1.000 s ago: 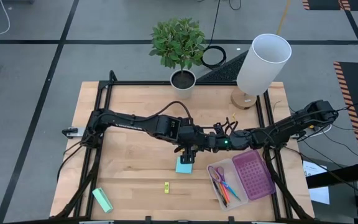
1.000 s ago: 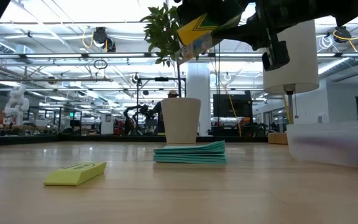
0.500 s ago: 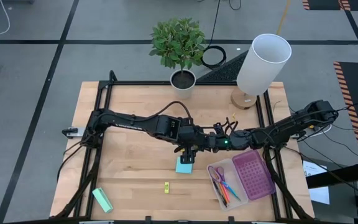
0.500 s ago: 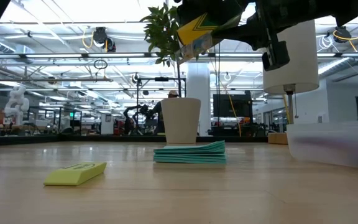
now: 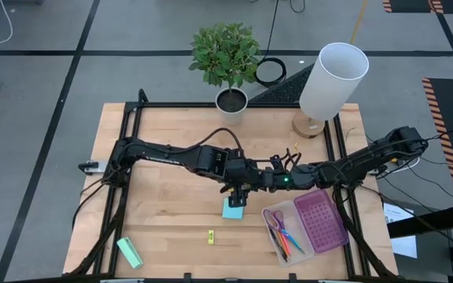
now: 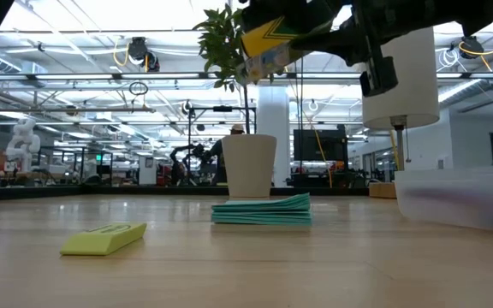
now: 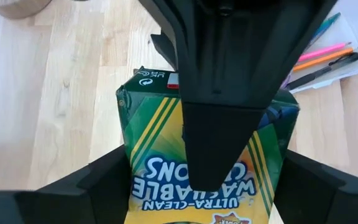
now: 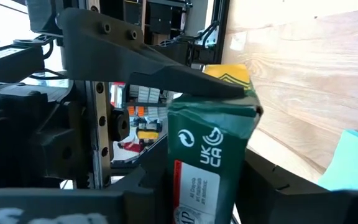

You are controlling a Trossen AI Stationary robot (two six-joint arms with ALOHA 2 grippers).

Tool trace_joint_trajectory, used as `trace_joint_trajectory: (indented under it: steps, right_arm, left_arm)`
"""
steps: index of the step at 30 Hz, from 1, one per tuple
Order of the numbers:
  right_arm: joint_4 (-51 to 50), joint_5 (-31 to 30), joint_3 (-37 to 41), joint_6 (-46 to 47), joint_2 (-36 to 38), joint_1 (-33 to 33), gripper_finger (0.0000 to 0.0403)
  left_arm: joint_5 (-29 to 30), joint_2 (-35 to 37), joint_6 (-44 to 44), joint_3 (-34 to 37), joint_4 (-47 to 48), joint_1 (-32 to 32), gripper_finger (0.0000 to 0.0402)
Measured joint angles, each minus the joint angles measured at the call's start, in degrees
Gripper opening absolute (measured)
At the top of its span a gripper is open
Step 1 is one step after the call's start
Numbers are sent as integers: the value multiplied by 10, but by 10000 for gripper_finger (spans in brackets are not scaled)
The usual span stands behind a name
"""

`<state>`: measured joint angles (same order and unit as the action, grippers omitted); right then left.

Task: Pack school essentials
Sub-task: Put the yellow crayon box into the purple supply box

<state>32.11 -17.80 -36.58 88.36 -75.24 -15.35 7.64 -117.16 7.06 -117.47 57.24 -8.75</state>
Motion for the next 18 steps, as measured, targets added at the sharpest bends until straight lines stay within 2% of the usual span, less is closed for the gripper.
trace_joint_trajectory:
  steps: [4, 10, 18]
  right_arm:
    - [-2, 0, 0, -5, 0, 0, 122]
    - [-2, 1, 1, -10, -1, 0, 120]
    - [0, 1, 1, -12, -1, 0, 90]
  left_arm:
    - [0, 0, 16, 0, 9, -2, 332]
    - [7, 1, 17, -1, 14, -11, 394]
    - [26, 1, 22, -1, 17, -15, 374]
